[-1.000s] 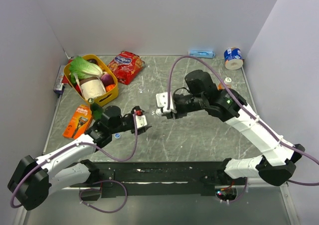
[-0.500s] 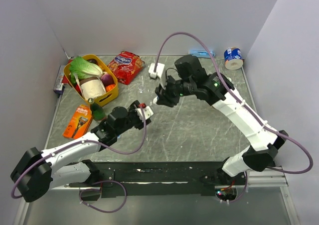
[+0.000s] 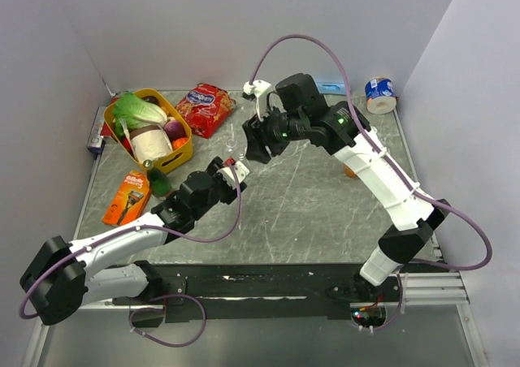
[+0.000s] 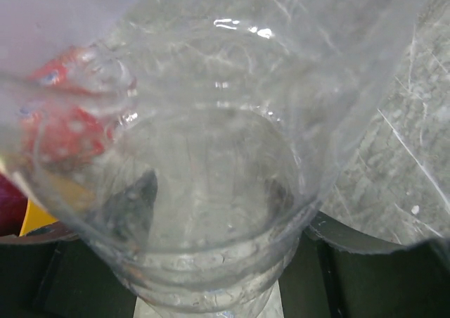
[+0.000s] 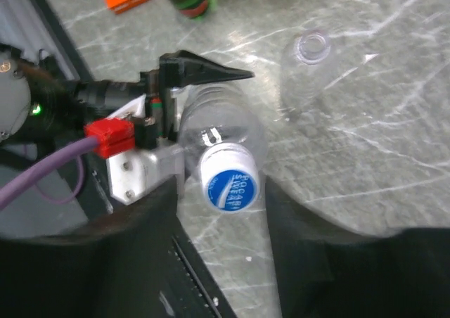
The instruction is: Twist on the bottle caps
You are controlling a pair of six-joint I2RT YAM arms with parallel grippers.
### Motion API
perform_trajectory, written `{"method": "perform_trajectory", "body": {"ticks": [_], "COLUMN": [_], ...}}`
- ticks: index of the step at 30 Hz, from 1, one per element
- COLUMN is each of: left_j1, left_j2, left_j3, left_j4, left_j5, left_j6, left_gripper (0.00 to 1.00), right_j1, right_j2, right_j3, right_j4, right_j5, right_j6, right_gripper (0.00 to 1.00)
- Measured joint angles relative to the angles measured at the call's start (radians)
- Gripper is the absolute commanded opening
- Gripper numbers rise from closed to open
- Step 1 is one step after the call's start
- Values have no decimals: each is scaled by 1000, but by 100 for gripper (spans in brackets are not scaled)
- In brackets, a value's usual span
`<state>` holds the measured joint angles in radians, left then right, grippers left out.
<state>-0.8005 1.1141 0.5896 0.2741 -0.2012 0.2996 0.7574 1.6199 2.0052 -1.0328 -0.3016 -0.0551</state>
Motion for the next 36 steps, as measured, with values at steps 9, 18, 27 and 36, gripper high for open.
{"method": "perform_trajectory", "body": {"ticks": [9,18,27,36], "left_j1": [0,33,57,61], "left_j2": [-6,-91,-74,-70], "left_j3": [-7,-59,-9,13], "left_j4": [-78,-135,-286,-329], "left_j5": [72,372,580,629], "left_j6": [-37,100,262,291], "left_gripper": [1,1,1,1], "right_j1": [-91,-116,-3,104], "right_j2": [-106,-336,-396,-468], "right_j3": [-91,-346,-396,-488], "right_j4": [-95,-67,58,-62], "right_j5": [-221,-199,-325,-380], "right_j6": [-175,-632,-1045,-1336], "right_gripper": [91,79,77,72]}}
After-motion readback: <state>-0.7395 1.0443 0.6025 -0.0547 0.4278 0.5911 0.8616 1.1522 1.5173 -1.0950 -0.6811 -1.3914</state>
